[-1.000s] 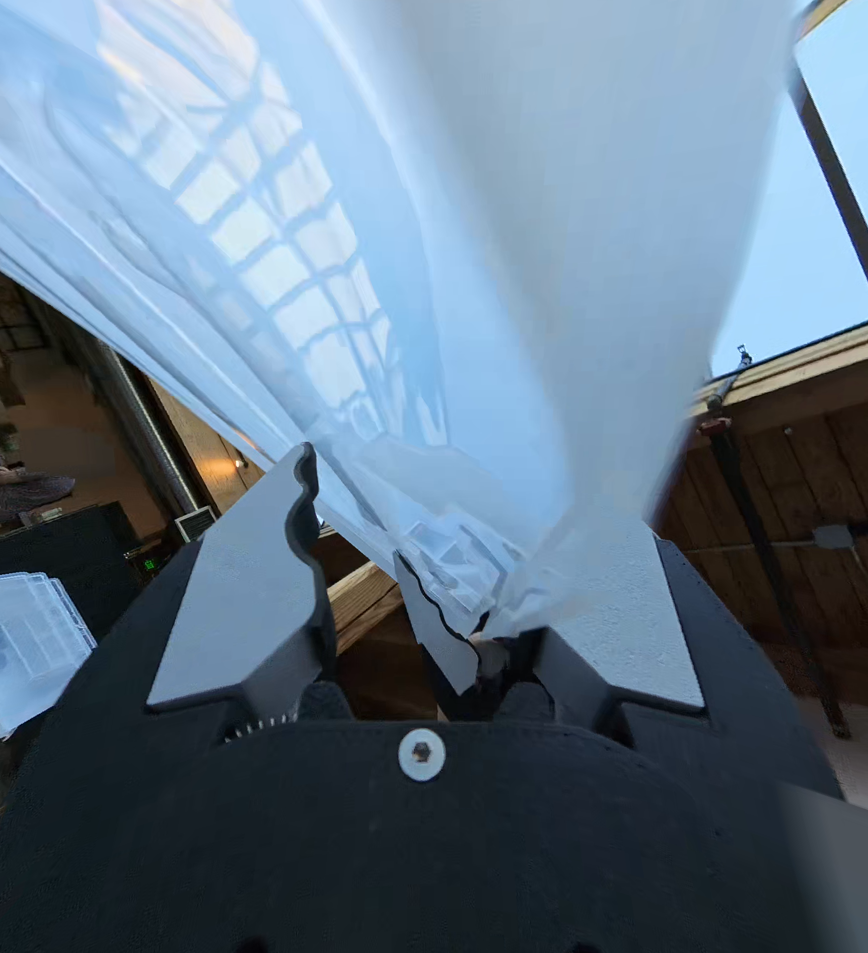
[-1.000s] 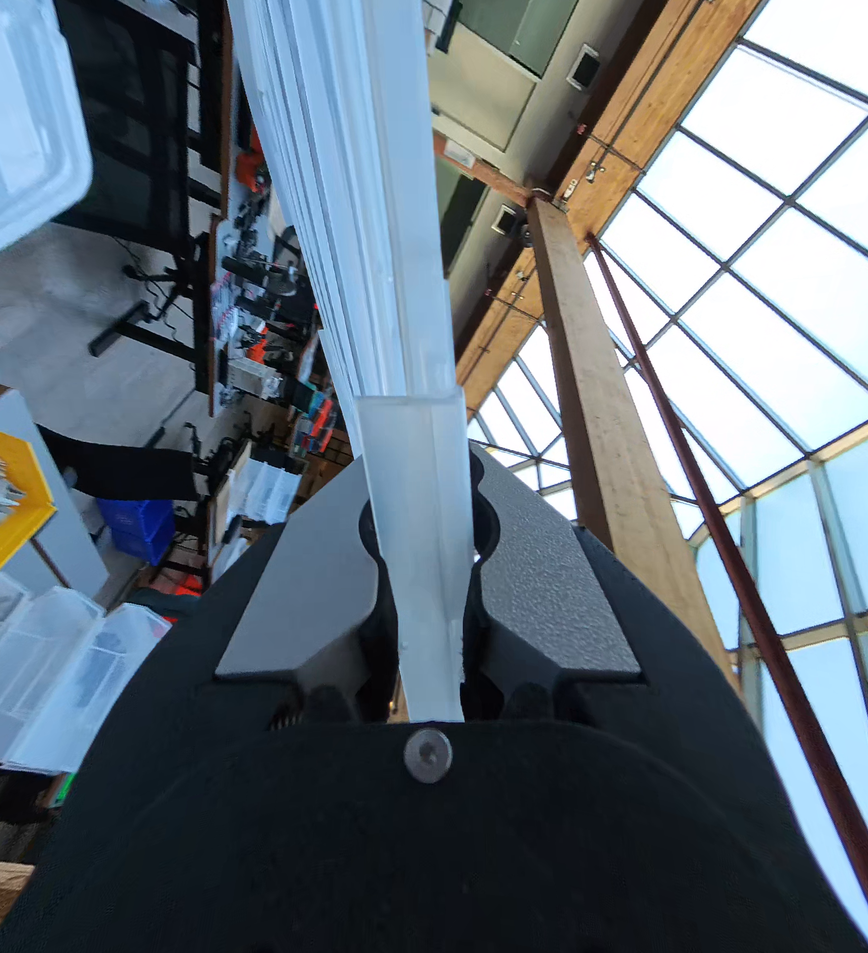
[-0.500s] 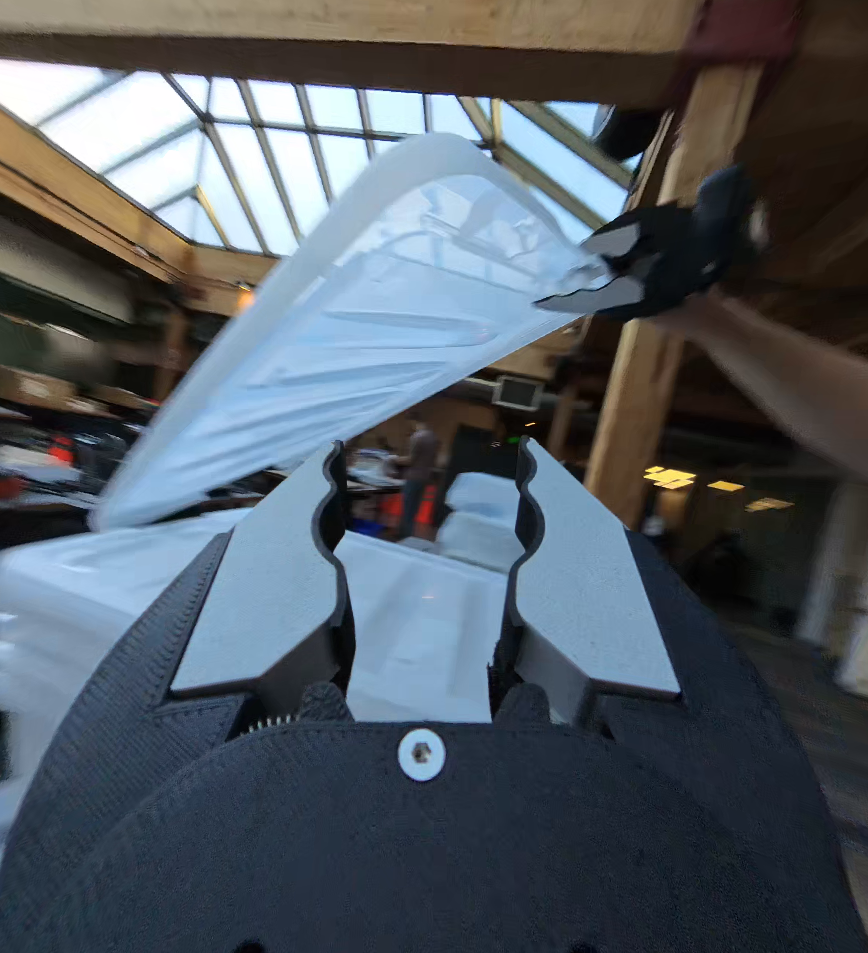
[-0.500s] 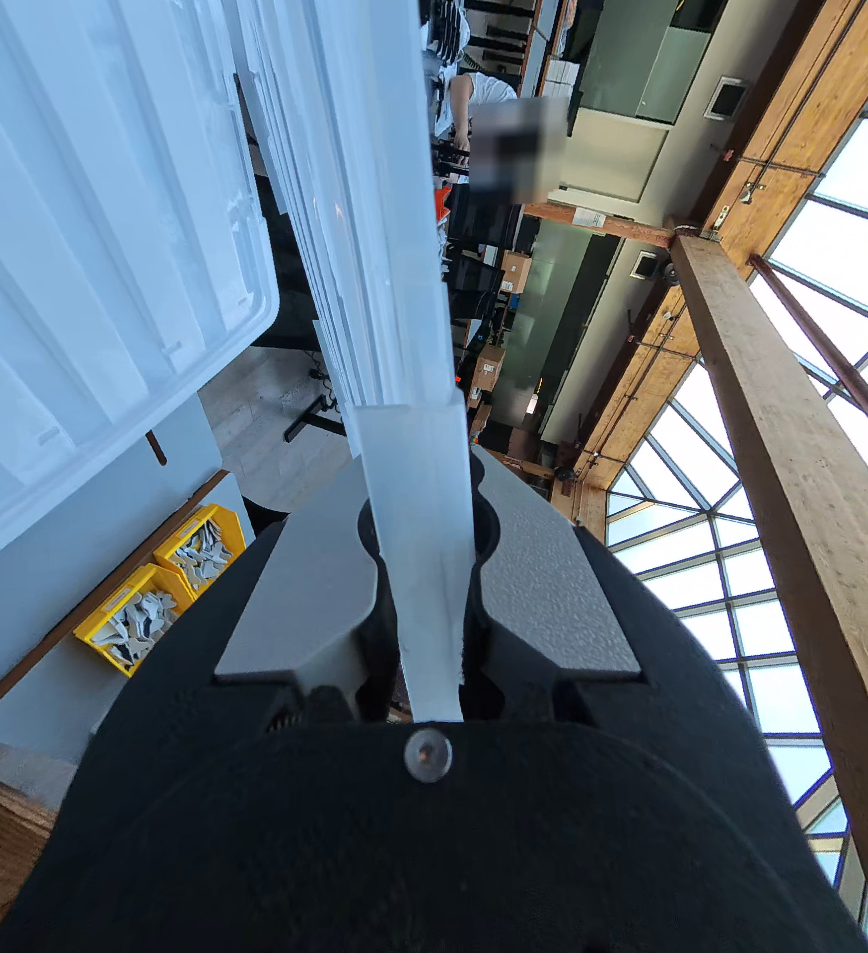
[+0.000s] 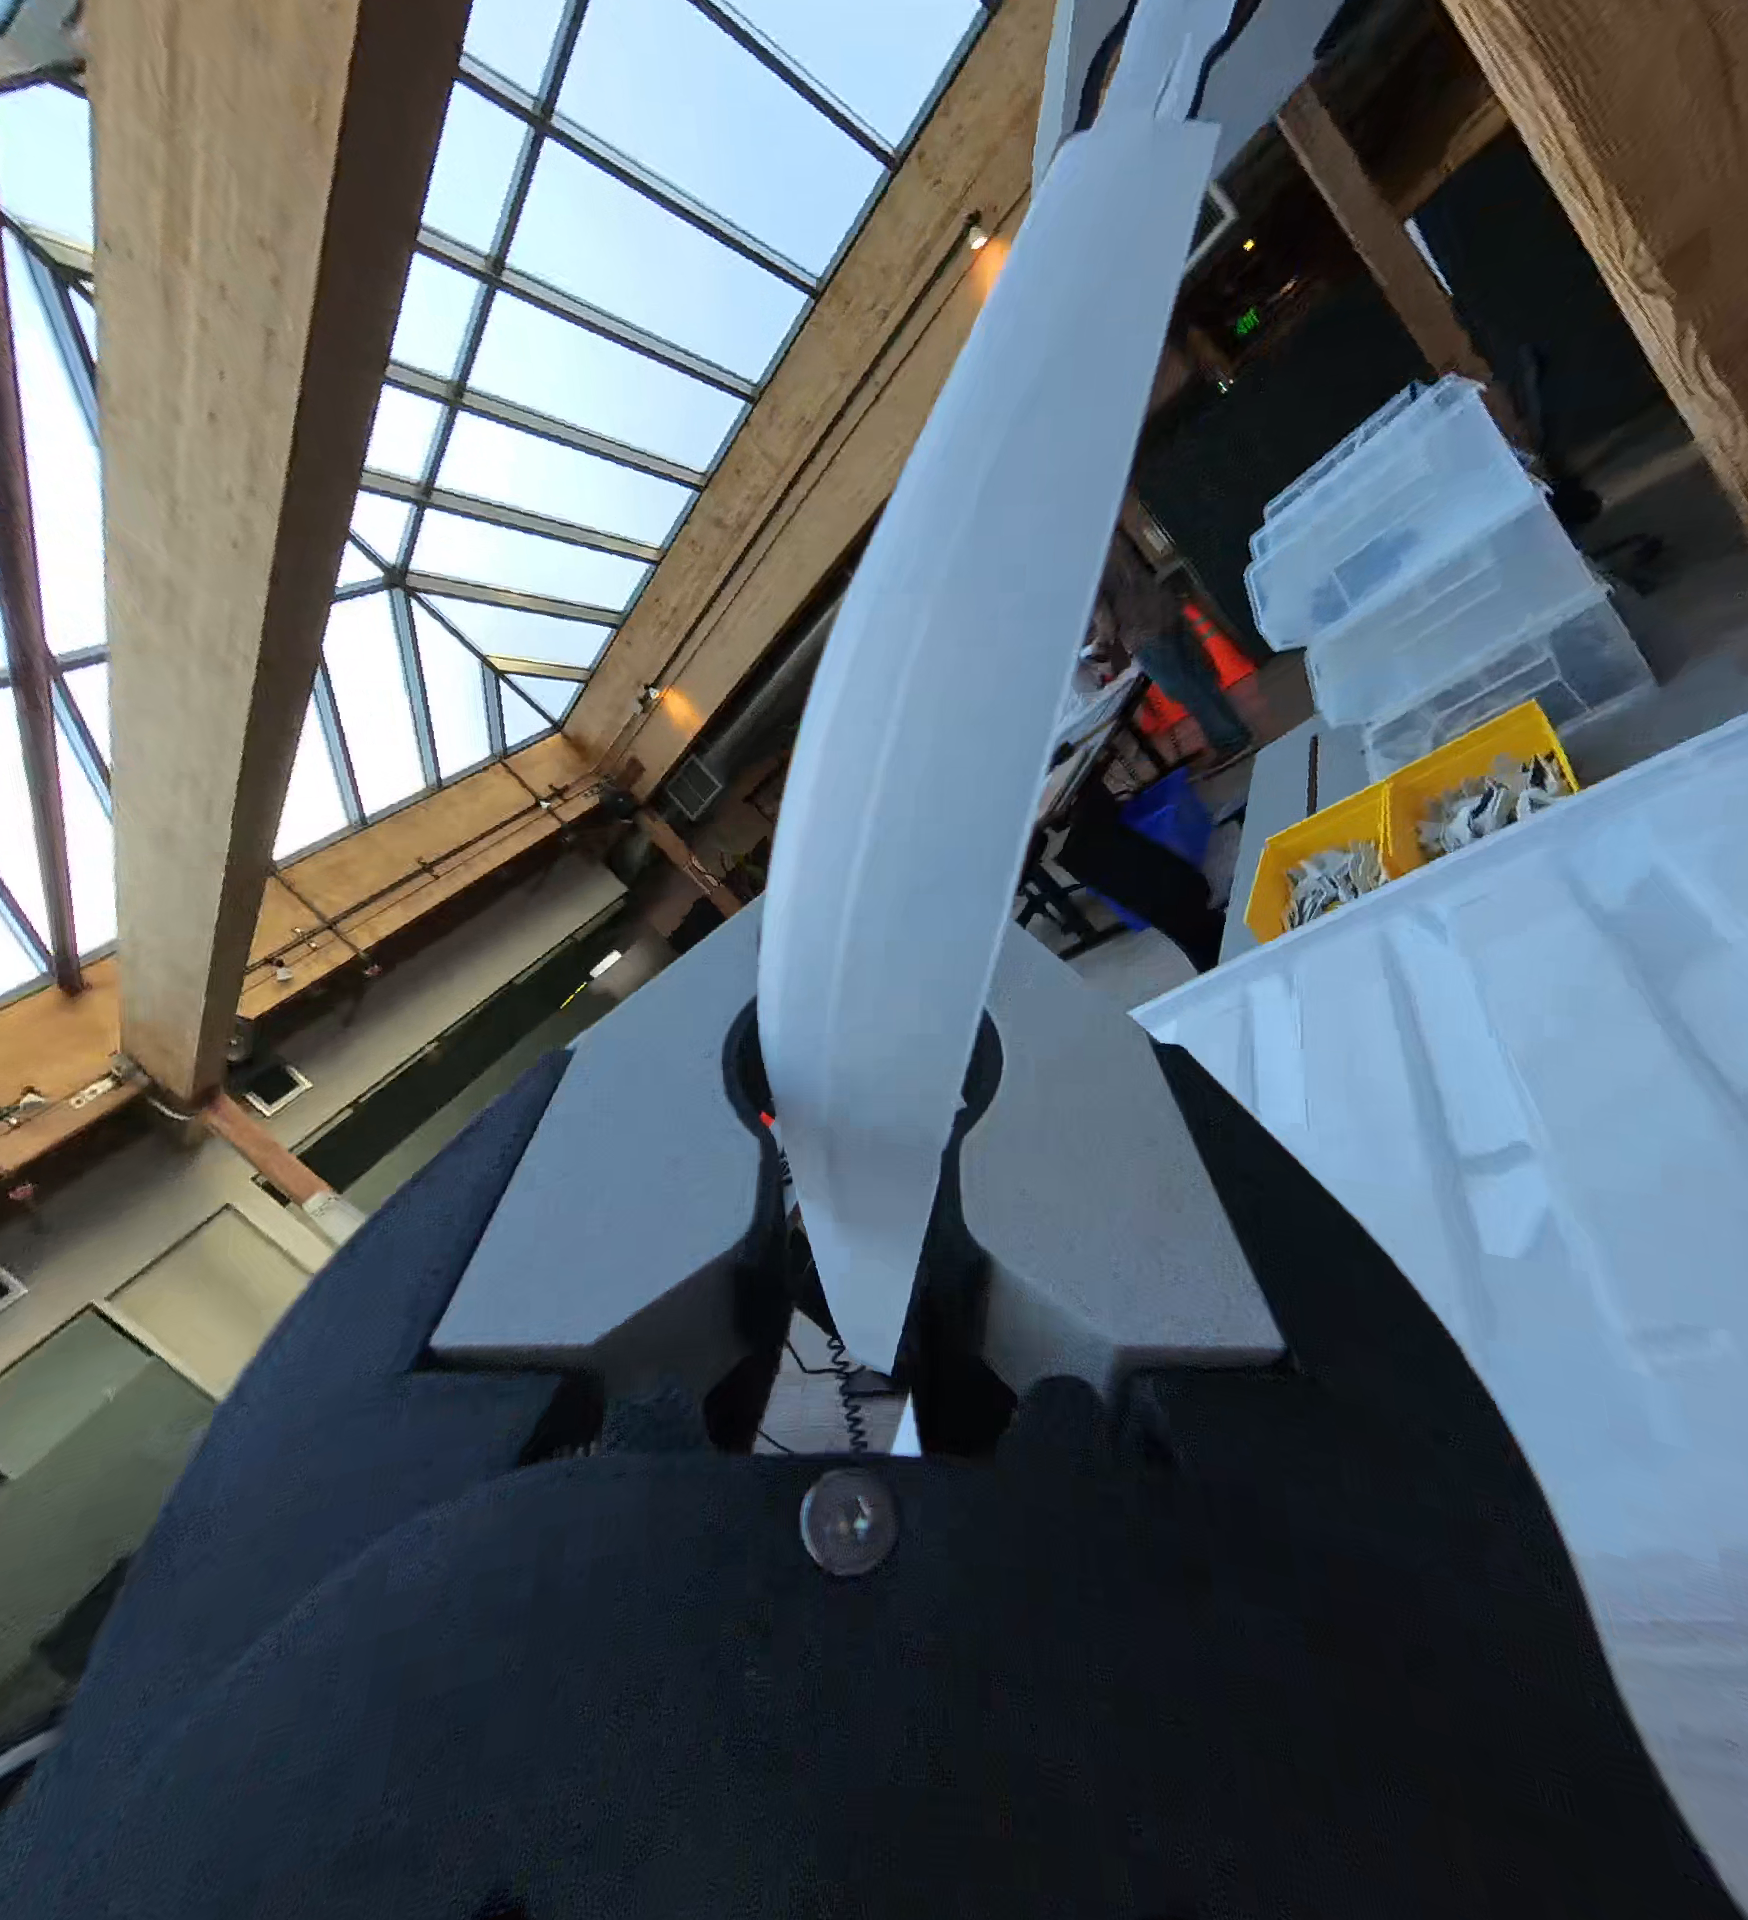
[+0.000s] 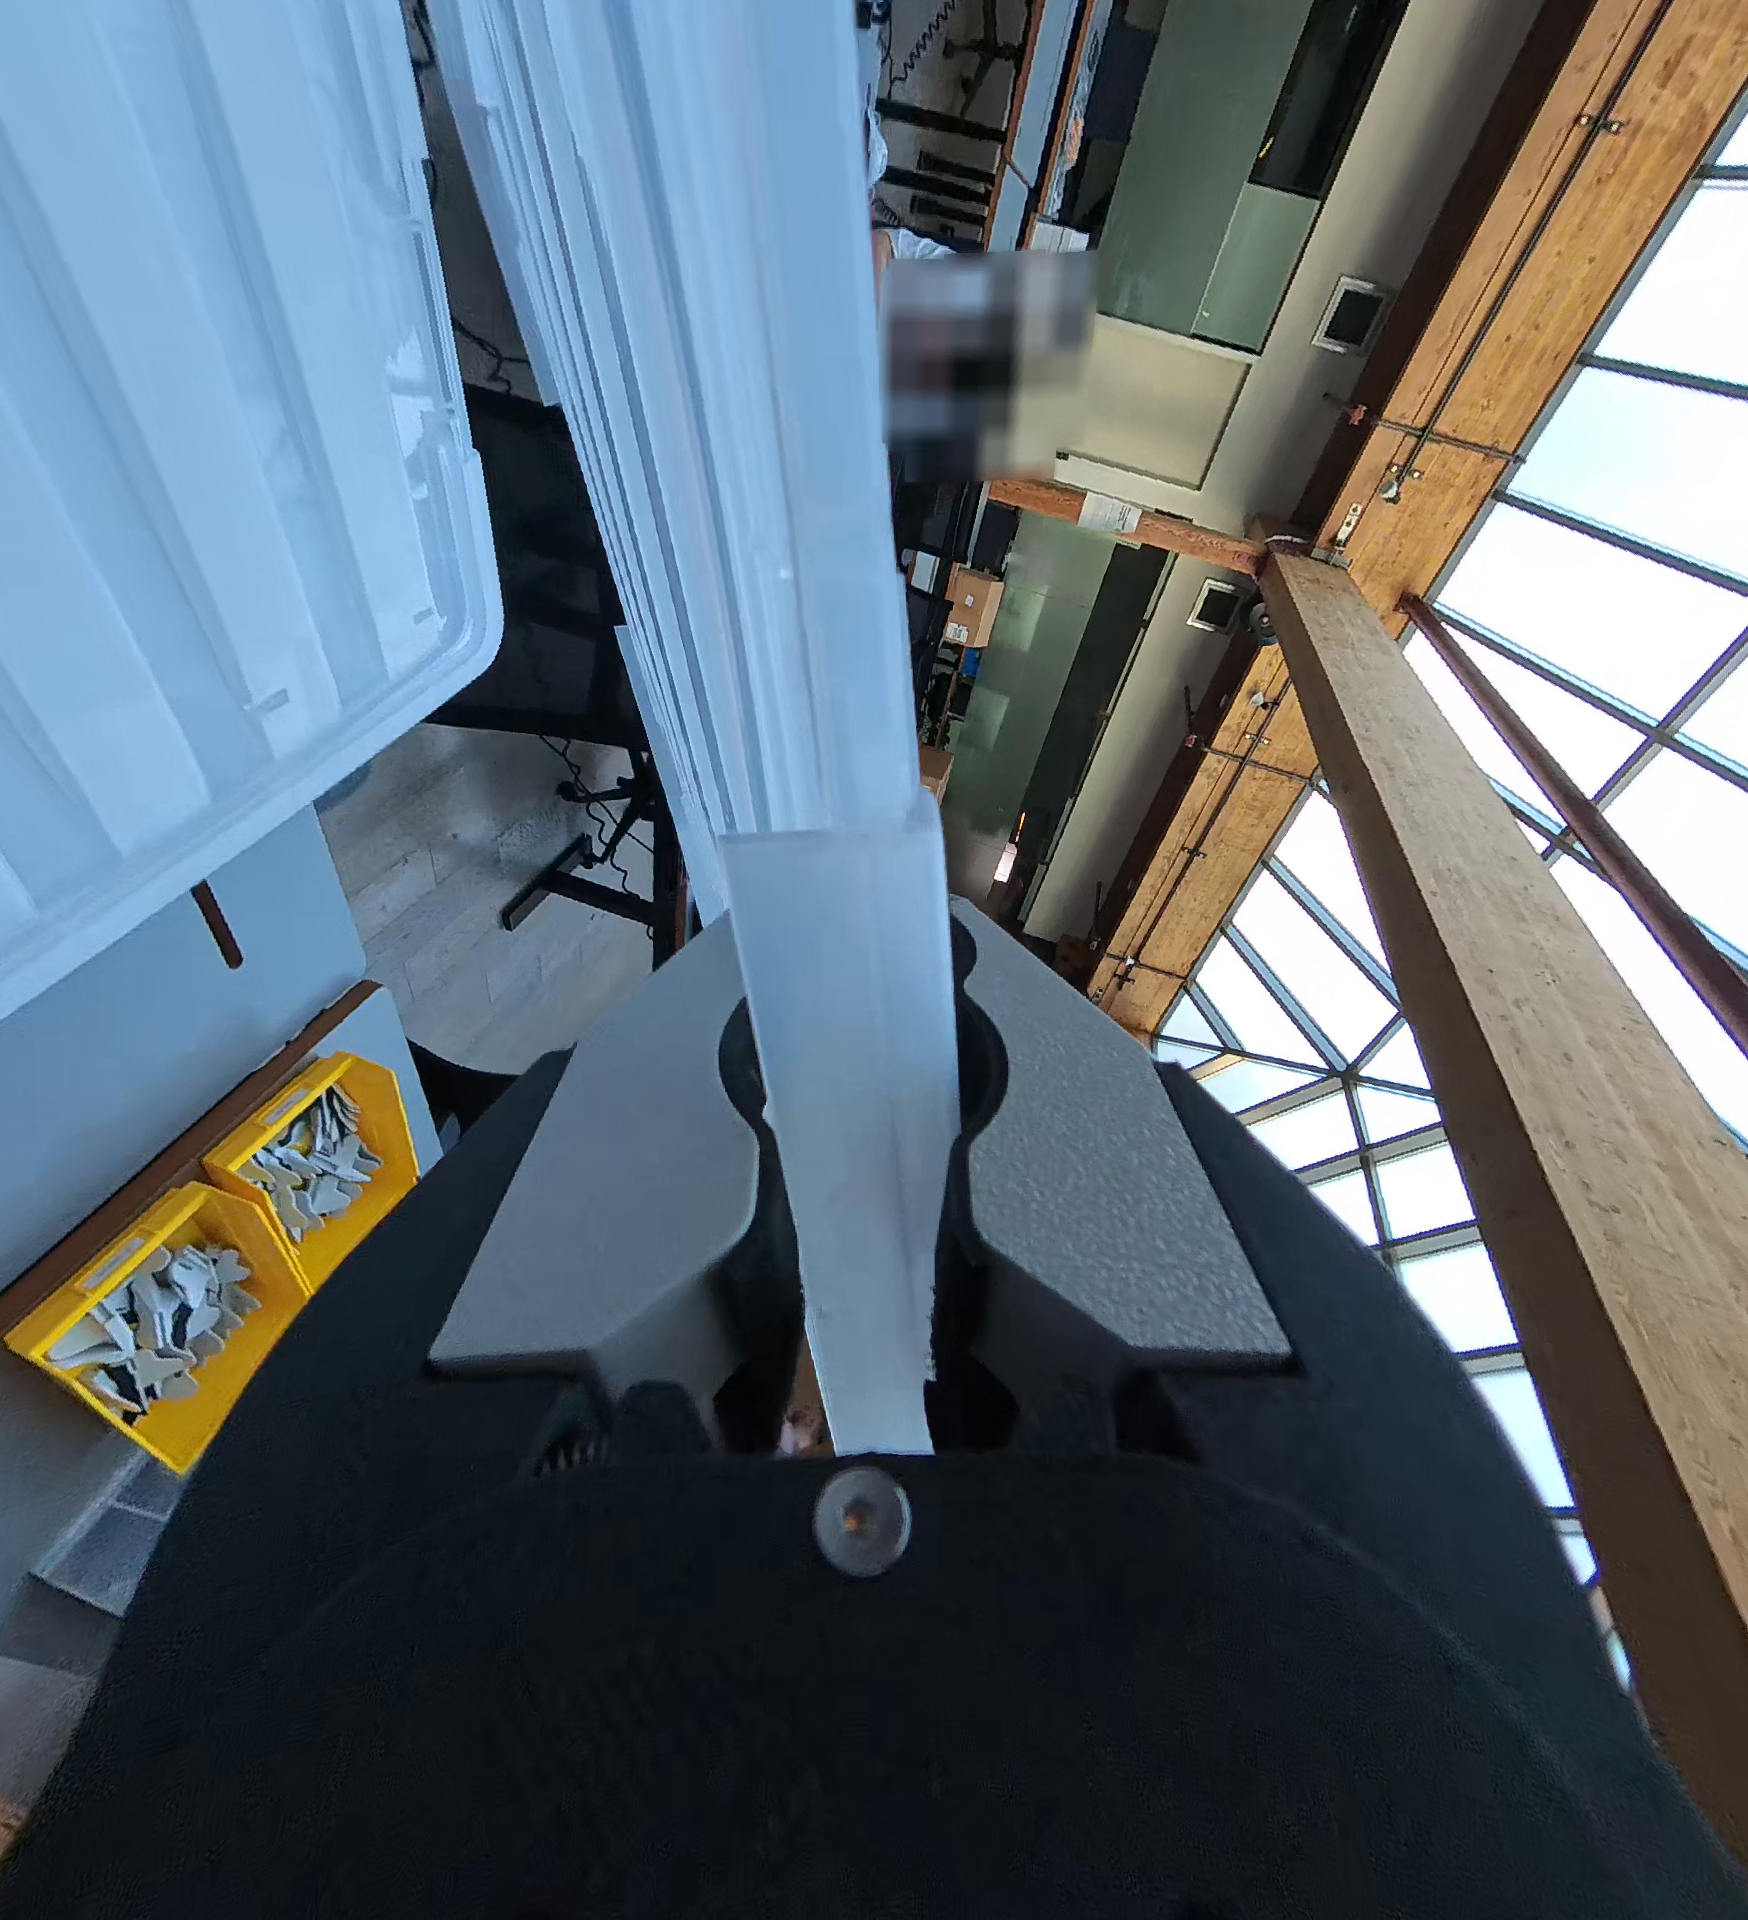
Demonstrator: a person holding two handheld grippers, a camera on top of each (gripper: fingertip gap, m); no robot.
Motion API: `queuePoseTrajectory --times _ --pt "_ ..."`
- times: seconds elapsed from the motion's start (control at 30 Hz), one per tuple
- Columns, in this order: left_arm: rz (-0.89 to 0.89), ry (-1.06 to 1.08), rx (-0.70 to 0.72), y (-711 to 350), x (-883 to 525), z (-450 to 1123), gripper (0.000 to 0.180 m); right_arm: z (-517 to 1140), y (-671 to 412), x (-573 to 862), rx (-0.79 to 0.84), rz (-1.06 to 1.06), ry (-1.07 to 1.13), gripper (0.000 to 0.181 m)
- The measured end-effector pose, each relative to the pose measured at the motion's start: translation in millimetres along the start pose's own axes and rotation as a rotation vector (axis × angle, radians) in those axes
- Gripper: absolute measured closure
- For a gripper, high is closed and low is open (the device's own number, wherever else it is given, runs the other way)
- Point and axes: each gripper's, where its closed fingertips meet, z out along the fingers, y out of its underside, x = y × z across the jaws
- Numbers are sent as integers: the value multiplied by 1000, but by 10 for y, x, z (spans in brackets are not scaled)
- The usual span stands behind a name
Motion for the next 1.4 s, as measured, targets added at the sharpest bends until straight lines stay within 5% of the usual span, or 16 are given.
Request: queuePoseTrajectory --times 0.03,0.57,0.83,1.0,1.13,1.23,1.4 --pt "26 10 -11 -40 21 13 158 -1 30 -54 19 18 2 158" --pt "296 99 -269 -161 1421 -54 153 -155 483 -1790 260 160 171 159" --pt "313 65 -579 230 1967 -538 150 -135 562 -2496 296 225 273 159" --pt "-50 -187 -617 203 1651 -1449 148 -115 501 -2751 312 171 294 159" --pt "-845 -290 -359 -77 1780 -1316 127 -138 442 -2973 328 161 280 157" --pt "-912 -372 -599 268 2202 -1147 135 -120 471 -3068 332 169 269 157" --pt "-1174 -437 -536 476 2500 -873 117 -61 514 -3244 338 147 250 156"
